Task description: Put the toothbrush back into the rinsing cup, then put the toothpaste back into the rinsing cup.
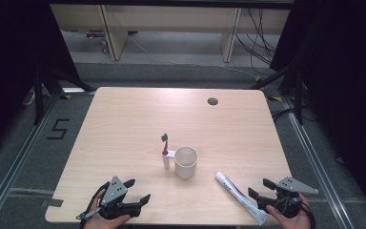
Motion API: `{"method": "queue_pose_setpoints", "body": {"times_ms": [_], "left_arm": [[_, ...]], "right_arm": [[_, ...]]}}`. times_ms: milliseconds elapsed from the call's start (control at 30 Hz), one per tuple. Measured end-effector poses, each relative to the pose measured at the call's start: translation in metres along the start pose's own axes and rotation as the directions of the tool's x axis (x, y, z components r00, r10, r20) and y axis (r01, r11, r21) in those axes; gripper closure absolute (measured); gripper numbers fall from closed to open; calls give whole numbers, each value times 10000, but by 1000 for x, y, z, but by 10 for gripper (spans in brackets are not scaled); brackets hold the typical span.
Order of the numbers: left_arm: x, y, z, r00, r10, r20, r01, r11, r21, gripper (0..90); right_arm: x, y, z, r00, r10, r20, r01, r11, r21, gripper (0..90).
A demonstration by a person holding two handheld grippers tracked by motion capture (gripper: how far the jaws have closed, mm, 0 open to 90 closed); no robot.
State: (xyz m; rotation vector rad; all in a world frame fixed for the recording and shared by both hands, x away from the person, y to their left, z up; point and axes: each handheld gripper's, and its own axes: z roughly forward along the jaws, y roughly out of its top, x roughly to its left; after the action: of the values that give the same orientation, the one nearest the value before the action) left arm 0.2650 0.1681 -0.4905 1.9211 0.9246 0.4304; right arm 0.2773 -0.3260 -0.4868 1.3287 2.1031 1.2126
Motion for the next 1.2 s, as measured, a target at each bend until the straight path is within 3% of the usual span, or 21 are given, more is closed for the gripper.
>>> {"method": "queue_pose_setpoints", "body": {"times_ms": [167, 367, 433, 467, 567, 800, 833, 867, 900, 967, 1000, 1133, 1200], "left_arm": [[0, -10, -1, 10000, -3, 31, 3, 9999, 164, 240], [-4, -18, -1, 9999, 18, 151, -25, 9991, 424, 225], [-7, -20, 0, 9998, 113, 190, -123, 9987, 503, 221], [-7, -20, -2, 9990, 388, 228, -404, 9965, 733, 219], [-10, -22, -2, 9985, 507, 216, -521, 9961, 715, 218], [-19, -27, -5, 9984, 495, 287, -516, 9957, 765, 212], [-17, -27, -7, 9965, 802, 237, -822, 9913, 1031, 211], [-20, -28, -6, 9980, 551, 316, -576, 9946, 860, 208], [-19, -29, -7, 9968, 724, 341, -756, 9915, 1059, 203], [-22, -30, -7, 9974, 601, 401, -637, 9934, 955, 195], [-22, -30, -8, 9964, 765, 369, -802, 9904, 1125, 192], [-24, -31, -9, 9959, 802, 423, -847, 9892, 1195, 175], [-26, -32, -7, 9975, 555, 447, -599, 9926, 1053, 169]], "right_arm": [[2, 0, -1, 9996, 224, -191, -223, 9997, 68, 278], [1, 0, -1, 9999, 29, -107, -28, 10000, 78, 278], [1, 0, -1, 9999, 31, -126, -30, 10000, 52, 278], [1, 0, -1, 10000, 7, -77, -7, 10000, 86, 278], [1, 0, -1, 9999, 19, -111, -17, 9999, 131, 278], [2, 0, -1, 10000, 40, -71, -39, 9999, 159, 278], [2, 0, -1, 10000, 35, -81, -33, 9999, 160, 278], [2, 0, -1, 10000, 24, -75, -23, 9999, 164, 278], [2, 0, -1, 10000, 27, -61, -26, 9999, 133, 278], [3, -1, 0, 10000, 54, -43, -54, 10000, 71, 278], [3, -1, -1, 10000, 47, -45, -47, 10000, 67, 278], [4, -1, -1, 9999, 97, -80, -96, 9999, 84, 278], [2, 0, -2, 9999, -96, -61, 96, 9999, 79, 278]]}}
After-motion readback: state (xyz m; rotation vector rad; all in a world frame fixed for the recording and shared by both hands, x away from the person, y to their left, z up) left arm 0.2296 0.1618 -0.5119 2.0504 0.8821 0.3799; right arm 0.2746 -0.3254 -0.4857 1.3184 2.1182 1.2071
